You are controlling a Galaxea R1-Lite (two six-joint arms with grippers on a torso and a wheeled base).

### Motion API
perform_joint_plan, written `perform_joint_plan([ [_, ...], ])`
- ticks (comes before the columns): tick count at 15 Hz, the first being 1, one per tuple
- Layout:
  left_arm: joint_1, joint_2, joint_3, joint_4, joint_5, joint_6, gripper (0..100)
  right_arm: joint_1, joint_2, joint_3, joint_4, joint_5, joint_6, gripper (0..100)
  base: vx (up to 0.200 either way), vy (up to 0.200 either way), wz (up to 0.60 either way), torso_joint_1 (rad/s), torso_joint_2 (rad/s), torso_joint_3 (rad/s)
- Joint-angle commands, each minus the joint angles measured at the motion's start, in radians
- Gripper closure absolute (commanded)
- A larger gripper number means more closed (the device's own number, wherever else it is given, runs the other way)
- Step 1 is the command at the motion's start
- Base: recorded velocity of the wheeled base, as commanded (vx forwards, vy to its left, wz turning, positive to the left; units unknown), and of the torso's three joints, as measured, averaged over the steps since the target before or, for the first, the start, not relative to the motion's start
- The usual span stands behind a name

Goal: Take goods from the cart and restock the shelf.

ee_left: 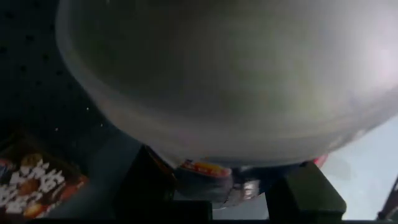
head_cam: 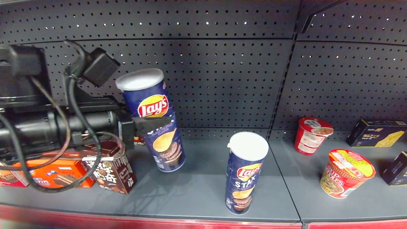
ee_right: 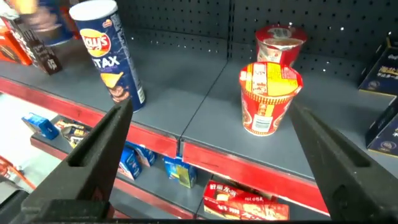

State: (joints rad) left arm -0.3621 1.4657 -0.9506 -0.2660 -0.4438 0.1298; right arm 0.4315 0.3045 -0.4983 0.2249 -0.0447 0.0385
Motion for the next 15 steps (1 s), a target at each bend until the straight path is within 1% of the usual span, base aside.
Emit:
perform_joint_plan([
  [1, 0.009, 0.196, -0.114, -0.012, -0.021, 0.016, 100, 0.0, -0.024, 0.003, 0.008, 0.0, 0.0, 0, 0.0, 0.0, 0.0, 0.0, 0.0, 0.0],
  [2, 0.008, 0.209, -0.131, -0.007, -0.032, 0.016, 100, 0.0, -0.024, 0.003, 0.01, 0.0, 0.0, 0, 0.0, 0.0, 0.0, 0.0, 0.0, 0.0],
  [3, 0.009, 0.265, -0.177, -0.012, -0.069, 0.017, 100, 0.0, -0.024, 0.006, 0.008, 0.0, 0.0, 0, 0.0, 0.0, 0.0, 0.0, 0.0, 0.0],
  [4, 0.0, 0.32, -0.218, -0.015, -0.075, 0.039, 100, 0.0, -0.025, 0.006, 0.008, 0.0, 0.0, 0, 0.0, 0.0, 0.0, 0.0, 0.0, 0.0],
  [5, -0.006, 0.349, -0.252, -0.006, -0.079, 0.07, 100, -0.01, -0.025, 0.007, 0.01, 0.002, 0.0, 0, 0.0, 0.0, 0.0, 0.0, 0.0, 0.0],
  [6, -0.012, 0.378, -0.287, -0.002, -0.095, 0.085, 100, -0.02, -0.025, 0.009, 0.008, 0.002, 0.001, 0, 0.0, 0.0, 0.0, 0.0, 0.0, 0.0],
  [8, -0.037, 0.423, -0.358, 0.021, -0.115, 0.085, 100, -0.022, -0.039, 0.024, 0.008, 0.002, 0.024, 0, 0.0, 0.0, 0.0, 0.0, 0.0, 0.0],
  [10, -0.051, 0.462, -0.428, 0.085, -0.115, 0.088, 100, -0.028, -0.053, 0.044, 0.008, 0.002, 0.024, 0, 0.0, 0.0, 0.0, 0.0, 0.0, 0.0],
  [11, -0.054, 0.493, -0.467, 0.108, -0.115, 0.105, 100, -0.031, -0.054, 0.043, 0.008, 0.002, 0.026, 0, 0.0, 0.0, 0.0, 0.0, 0.0, 0.0],
  [12, -0.052, 0.525, -0.501, 0.114, -0.115, 0.134, 100, -0.033, -0.054, 0.04, 0.007, 0.002, 0.026, 0, 0.0, 0.0, 0.0, 0.0, 0.0, 0.0],
  [13, -0.051, 0.55, -0.528, 0.116, -0.116, 0.154, 100, -0.033, -0.054, 0.038, 0.007, 0.002, 0.026, 0, 0.0, 0.0, 0.0, 0.0, 0.0, 0.0],
  [14, -0.054, 0.585, -0.58, 0.143, -0.124, 0.165, 100, -0.034, -0.054, 0.04, 0.007, 0.002, 0.026, 0, 0.0, 0.0, 0.0, 0.0, 0.0, 0.0],
  [15, -0.055, 0.61, -0.616, 0.163, -0.138, 0.166, 100, -0.034, -0.054, 0.038, 0.005, 0.002, 0.027, 0, 0.0, 0.0, 0.0, 0.0, 0.0, 0.0],
])
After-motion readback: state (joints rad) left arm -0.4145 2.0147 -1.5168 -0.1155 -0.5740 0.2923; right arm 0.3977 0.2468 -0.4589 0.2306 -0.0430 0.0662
